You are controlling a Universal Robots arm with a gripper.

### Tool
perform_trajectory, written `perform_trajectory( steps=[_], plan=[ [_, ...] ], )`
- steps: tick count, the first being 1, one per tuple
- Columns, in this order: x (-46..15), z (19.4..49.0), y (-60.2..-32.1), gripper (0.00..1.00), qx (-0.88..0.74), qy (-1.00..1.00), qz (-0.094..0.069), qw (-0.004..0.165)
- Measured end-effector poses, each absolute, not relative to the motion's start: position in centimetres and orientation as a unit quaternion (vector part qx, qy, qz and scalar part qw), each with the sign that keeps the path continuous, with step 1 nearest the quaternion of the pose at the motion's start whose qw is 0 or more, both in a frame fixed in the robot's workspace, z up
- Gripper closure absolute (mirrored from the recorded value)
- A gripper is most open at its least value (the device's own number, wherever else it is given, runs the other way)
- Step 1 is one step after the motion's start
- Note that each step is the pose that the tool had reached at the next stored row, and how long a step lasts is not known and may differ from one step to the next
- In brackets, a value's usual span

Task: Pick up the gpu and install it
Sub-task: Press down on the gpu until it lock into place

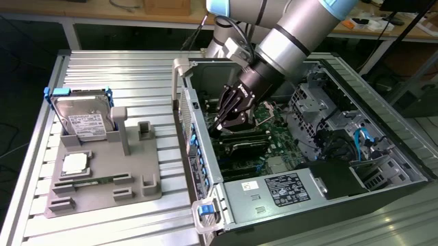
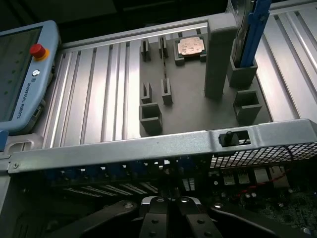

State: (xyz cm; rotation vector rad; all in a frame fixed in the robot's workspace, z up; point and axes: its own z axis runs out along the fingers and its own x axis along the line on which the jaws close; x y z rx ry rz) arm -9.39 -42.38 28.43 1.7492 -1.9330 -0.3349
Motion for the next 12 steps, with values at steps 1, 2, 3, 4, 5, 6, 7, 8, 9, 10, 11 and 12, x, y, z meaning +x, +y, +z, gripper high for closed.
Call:
perform_trajectory(
  steps=[1, 2, 3, 4, 5, 6, 7, 8, 9, 10, 11, 12],
  plan=[
    [-9.53, 28.43, -42.32, 0.89, 0.643, -0.712, -0.121, 0.254],
    [-9.66, 28.43, -42.27, 0.89, 0.643, -0.712, -0.119, 0.254],
    [-9.78, 28.42, -42.21, 0.89, 0.643, -0.713, -0.117, 0.255],
    [-9.91, 28.42, -42.15, 0.89, 0.642, -0.713, -0.115, 0.255],
    [-10.03, 28.42, -42.10, 0.89, 0.642, -0.714, -0.113, 0.256],
    [-10.15, 28.43, -42.06, 0.89, 0.642, -0.715, -0.110, 0.256],
    [-10.25, 28.42, -42.03, 0.89, 0.641, -0.715, -0.108, 0.257],
    [-10.30, 28.44, -42.03, 0.89, 0.641, -0.716, -0.106, 0.256],
    [-10.29, 28.43, -42.03, 0.89, 0.641, -0.716, -0.106, 0.256],
    [-10.29, 28.43, -42.03, 0.89, 0.641, -0.716, -0.105, 0.256],
    [-10.37, 28.44, -42.03, 0.89, 0.641, -0.716, -0.104, 0.255],
    [-10.50, 28.44, -42.02, 0.89, 0.642, -0.717, -0.101, 0.252]
  ],
)
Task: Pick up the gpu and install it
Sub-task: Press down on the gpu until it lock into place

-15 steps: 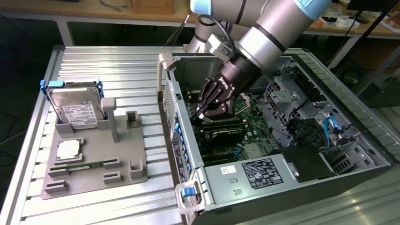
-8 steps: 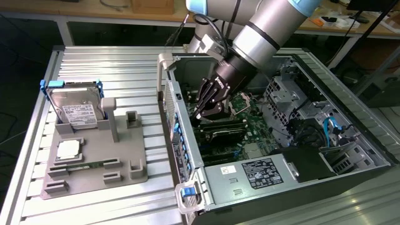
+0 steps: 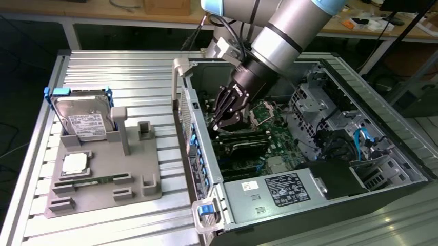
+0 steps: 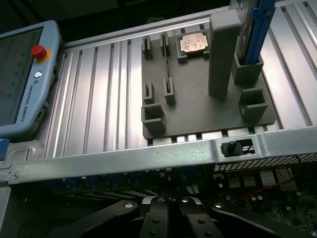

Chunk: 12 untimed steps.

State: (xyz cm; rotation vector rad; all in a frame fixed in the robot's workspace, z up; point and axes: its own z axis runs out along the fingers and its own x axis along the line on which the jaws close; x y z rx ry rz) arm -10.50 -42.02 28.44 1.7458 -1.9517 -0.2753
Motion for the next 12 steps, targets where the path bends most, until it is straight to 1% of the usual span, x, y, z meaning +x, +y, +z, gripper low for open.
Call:
perform_trajectory(
  steps=[3, 7, 12],
  plan=[
    [-10.96, 28.41, -41.94, 0.89, 0.643, -0.721, -0.090, 0.241],
    [-11.11, 28.41, -41.88, 0.89, 0.643, -0.725, -0.078, 0.234],
    [-11.09, 28.28, -41.87, 0.89, 0.645, -0.731, -0.062, 0.215]
  ],
)
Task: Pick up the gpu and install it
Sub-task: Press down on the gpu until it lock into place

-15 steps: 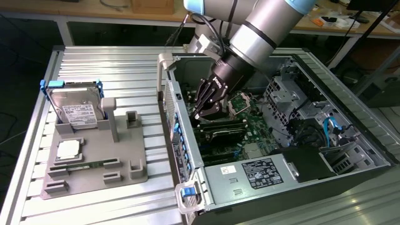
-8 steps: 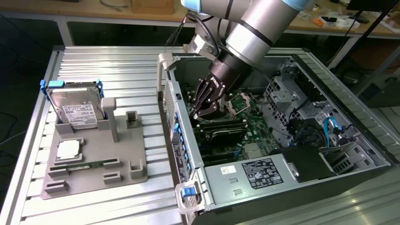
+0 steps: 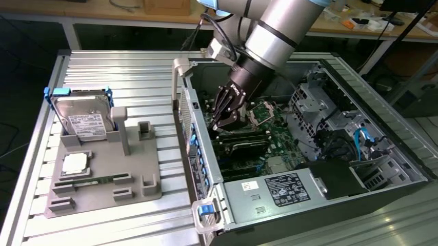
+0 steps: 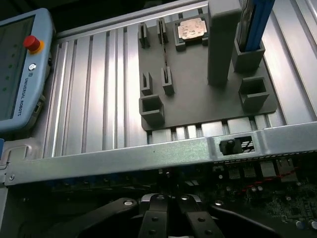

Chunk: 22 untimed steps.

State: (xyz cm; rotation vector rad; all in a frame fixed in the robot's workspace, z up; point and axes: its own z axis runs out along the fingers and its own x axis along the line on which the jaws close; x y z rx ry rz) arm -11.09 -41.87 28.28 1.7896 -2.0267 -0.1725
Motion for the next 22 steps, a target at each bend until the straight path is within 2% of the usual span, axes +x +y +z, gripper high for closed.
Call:
perform_trajectory(
  steps=[4, 22],
  plan=[
    [-11.2, 28.2, -41.9, 0.89, 0.646, -0.734, -0.051, 0.203],
    [-8.1, 28.2, -41.9, 0.89, 0.646, -0.733, -0.055, 0.207]
  ],
)
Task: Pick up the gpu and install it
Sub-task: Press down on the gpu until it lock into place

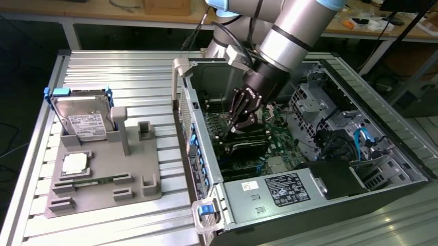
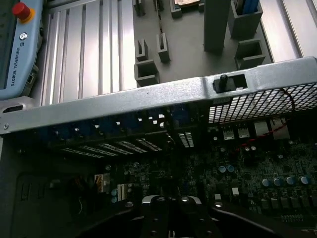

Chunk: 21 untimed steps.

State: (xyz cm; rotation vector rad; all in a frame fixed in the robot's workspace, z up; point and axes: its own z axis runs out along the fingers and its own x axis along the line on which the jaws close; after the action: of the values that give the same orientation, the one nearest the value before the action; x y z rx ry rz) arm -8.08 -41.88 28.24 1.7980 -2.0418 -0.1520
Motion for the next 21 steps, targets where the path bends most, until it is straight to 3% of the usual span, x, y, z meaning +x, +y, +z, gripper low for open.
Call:
perform_trajectory(
  steps=[6, 14, 21],
  plan=[
    [-8.04, 28.13, -41.83, 0.89, 0.646, -0.735, -0.048, 0.200],
    [-8.05, 27.86, -41.75, 0.89, 0.647, -0.741, -0.025, 0.176],
    [-8.05, 27.81, -41.73, 0.89, 0.647, -0.742, -0.023, 0.175]
  ],
)
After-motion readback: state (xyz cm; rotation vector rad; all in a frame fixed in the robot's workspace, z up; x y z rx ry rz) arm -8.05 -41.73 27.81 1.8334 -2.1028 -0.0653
